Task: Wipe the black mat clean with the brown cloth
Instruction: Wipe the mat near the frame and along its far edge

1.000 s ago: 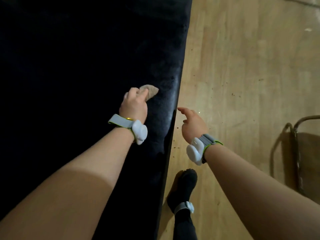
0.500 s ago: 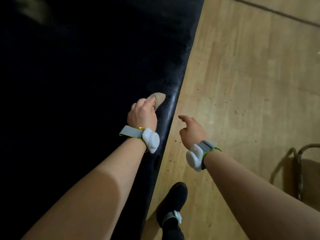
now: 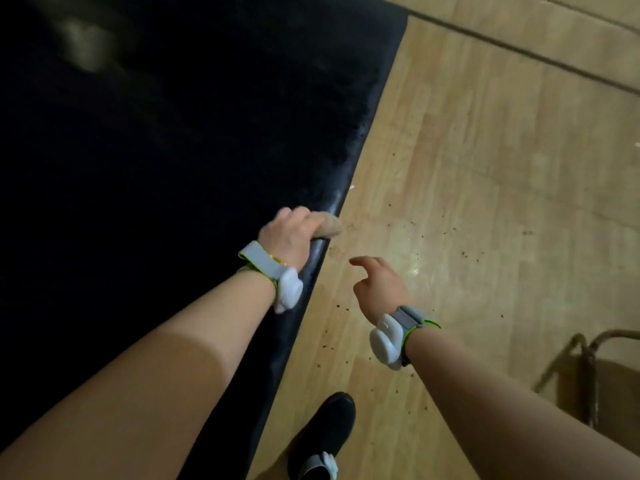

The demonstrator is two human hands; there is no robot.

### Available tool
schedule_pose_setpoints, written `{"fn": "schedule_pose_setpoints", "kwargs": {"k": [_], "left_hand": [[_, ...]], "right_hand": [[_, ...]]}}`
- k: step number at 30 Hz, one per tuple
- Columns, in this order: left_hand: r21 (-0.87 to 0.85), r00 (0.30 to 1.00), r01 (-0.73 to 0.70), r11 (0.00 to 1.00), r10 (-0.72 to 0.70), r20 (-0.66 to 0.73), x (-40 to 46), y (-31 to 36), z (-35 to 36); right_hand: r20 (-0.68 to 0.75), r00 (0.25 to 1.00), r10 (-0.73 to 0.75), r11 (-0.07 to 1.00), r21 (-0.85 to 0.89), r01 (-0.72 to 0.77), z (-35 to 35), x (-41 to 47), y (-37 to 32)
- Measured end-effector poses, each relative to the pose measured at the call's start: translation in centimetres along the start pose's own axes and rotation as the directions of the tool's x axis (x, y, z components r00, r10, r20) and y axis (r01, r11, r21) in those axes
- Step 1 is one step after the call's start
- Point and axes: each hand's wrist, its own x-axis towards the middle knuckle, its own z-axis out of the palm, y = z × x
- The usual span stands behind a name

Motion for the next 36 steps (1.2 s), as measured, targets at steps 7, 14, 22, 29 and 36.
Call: {"fn": "schedule_pose_setpoints", "kwargs": {"k": [7, 14, 22, 29, 36], "left_hand": [[-0.048, 0.872, 0.486, 0.873, -0.481, 0.092, 7.5, 0.4, -1.7], [-0.840, 0.748, 0.540, 0.059, -0.491, 0.447, 8.6, 5.7, -6.3], [-0.734, 0.779, 0.535, -0.417, -0.091, 0.620, 5.4, 12.2, -15.2], [-0.845, 0.816, 0.519, -0.131, -0.218, 0.535, 3.6, 15.9, -24.7], [-0.879, 0.892, 0.438, 0.188, -0.211, 0.399, 1.4, 17.4, -36.4]], "right_hand": [[-0.036, 0.999, -0.040, 0.998, 0.049, 0.042, -3.3, 0.2, 0.0], [-0.178, 0.982, -0.066, 0.973, 0.208, 0.103, -7.4, -1.0, -1.3], [-0.386, 0.922, -0.036, 0.798, 0.545, 0.259, -15.5, -4.4, -7.1], [-0.498, 0.865, -0.063, 0.792, 0.502, 0.347, -19.6, -11.5, -11.1], [-0.537, 0.824, -0.182, 0.839, 0.352, 0.415, -24.8, -19.3, -15.9]]}}
